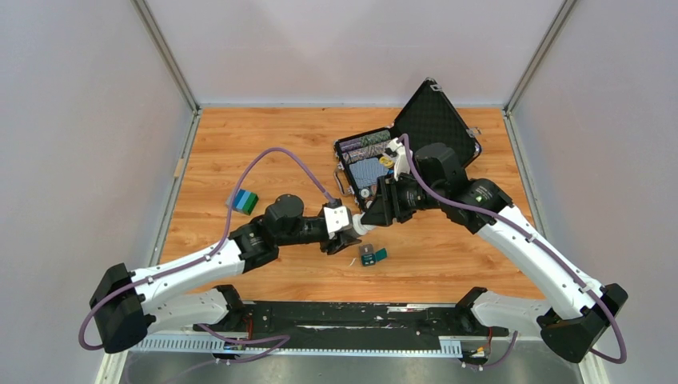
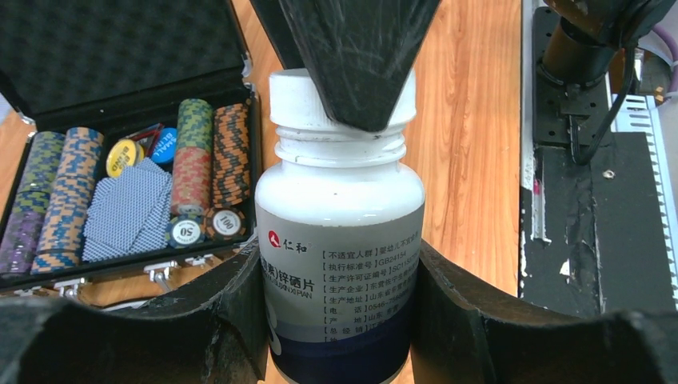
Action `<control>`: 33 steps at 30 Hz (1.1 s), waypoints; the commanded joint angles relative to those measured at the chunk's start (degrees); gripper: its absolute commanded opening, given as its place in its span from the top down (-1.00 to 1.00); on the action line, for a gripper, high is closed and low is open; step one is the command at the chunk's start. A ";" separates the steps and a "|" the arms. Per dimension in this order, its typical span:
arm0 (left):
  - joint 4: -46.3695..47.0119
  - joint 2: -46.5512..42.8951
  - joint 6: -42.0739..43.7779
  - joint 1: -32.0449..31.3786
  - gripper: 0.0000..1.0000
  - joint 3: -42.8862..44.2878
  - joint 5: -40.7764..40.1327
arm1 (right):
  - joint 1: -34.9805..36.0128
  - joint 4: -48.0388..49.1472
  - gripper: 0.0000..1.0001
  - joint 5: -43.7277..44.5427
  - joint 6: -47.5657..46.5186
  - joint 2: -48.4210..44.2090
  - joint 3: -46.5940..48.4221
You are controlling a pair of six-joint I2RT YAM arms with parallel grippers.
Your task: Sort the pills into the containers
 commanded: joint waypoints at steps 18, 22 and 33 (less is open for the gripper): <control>8.32 -0.68 -0.74 0.10 1.00 1.09 -0.23 | -0.12 7.84 0.18 -8.60 8.60 1.21 -4.03; 9.17 -0.16 -0.77 0.10 1.00 1.09 -1.41 | -0.14 7.96 0.19 -6.40 12.92 1.72 -4.38; 6.84 2.06 2.08 0.10 1.00 2.68 -2.68 | -0.12 5.36 0.00 1.26 21.91 4.08 -3.69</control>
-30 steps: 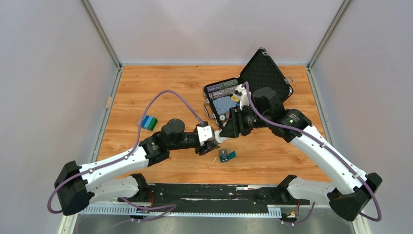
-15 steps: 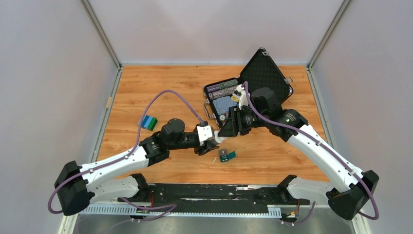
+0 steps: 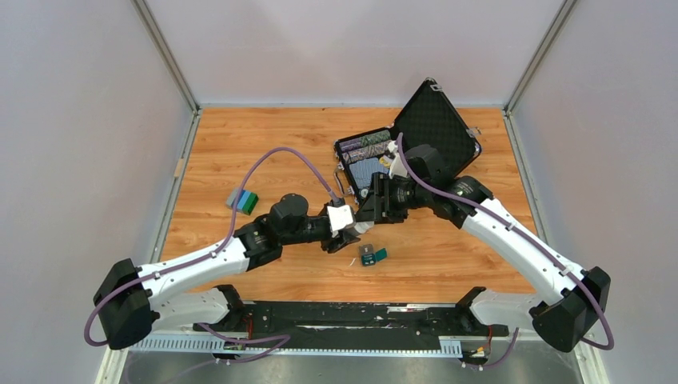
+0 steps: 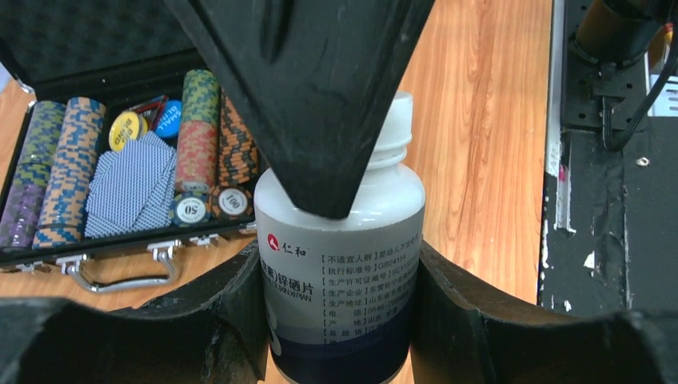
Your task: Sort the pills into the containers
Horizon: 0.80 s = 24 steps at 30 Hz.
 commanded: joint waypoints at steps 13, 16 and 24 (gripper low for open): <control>9.06 -0.26 -0.18 -0.32 1.00 -0.44 -3.63 | 1.11 5.03 -0.94 5.89 7.54 -4.13 1.09; 8.68 -0.49 -1.07 -0.24 1.00 -0.40 -3.19 | 1.12 5.04 -0.95 8.36 2.09 -6.90 1.05; 4.34 -2.51 -3.41 0.20 1.00 1.84 2.25 | 1.11 4.09 -1.00 3.26 -20.52 -14.02 -1.99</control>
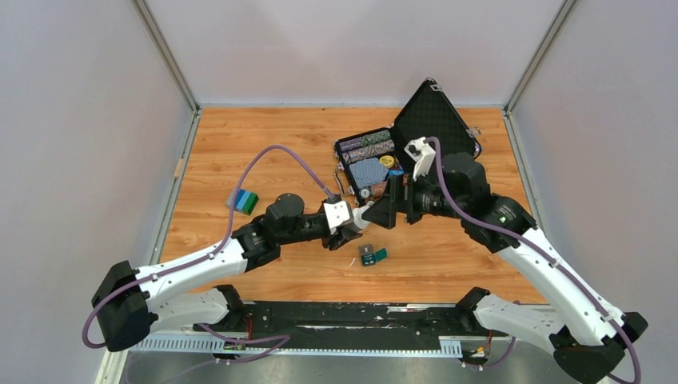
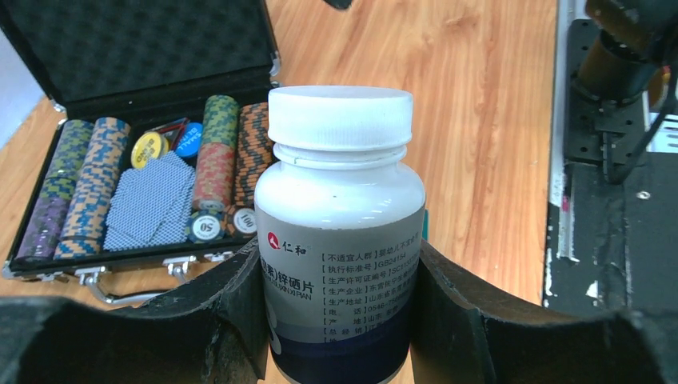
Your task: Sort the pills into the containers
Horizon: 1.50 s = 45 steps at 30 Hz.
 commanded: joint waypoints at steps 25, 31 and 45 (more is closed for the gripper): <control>-2.61 -2.22 -0.17 0.79 1.00 4.11 6.65 | 1.47 10.21 0.41 -11.67 -8.00 4.00 -4.52; -0.20 -2.06 -0.55 0.78 1.00 2.65 2.54 | 6.86 10.59 0.35 2.04 8.36 6.64 -3.11; -0.62 -1.60 0.16 0.79 1.00 1.22 -2.53 | 7.13 10.12 -0.94 11.61 19.35 8.40 3.82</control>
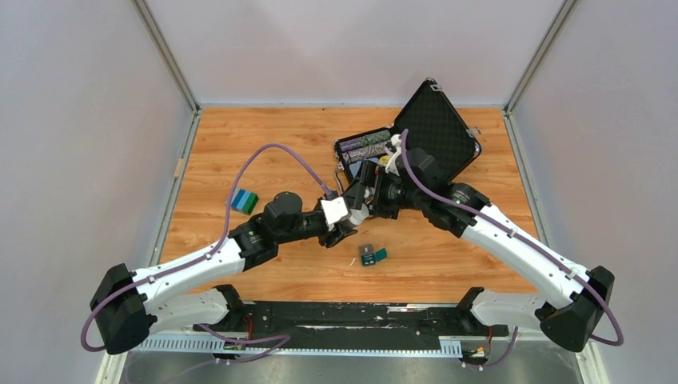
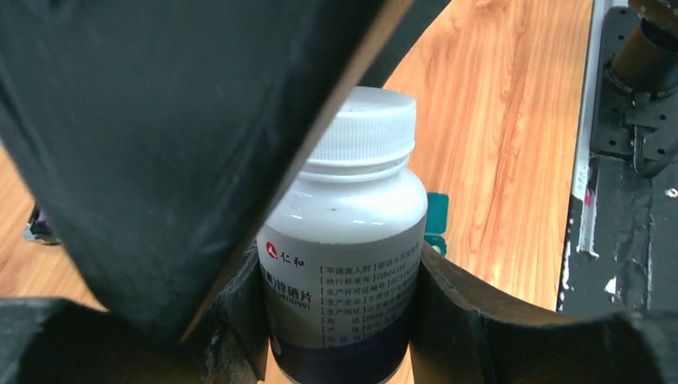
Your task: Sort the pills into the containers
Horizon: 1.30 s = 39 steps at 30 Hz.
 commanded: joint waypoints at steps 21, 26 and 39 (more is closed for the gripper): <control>-9.70 -1.36 6.56 -0.28 1.00 8.89 10.95 | -3.81 -5.88 -0.86 -20.21 -49.67 -11.93 3.19; -11.26 -0.50 7.39 -0.24 1.00 10.13 13.37 | -3.83 -7.35 -0.70 -19.32 -50.80 -9.41 4.38; -10.89 0.52 7.59 -0.23 1.00 11.18 13.84 | -3.81 -4.61 -0.10 -19.04 -47.54 -7.14 2.35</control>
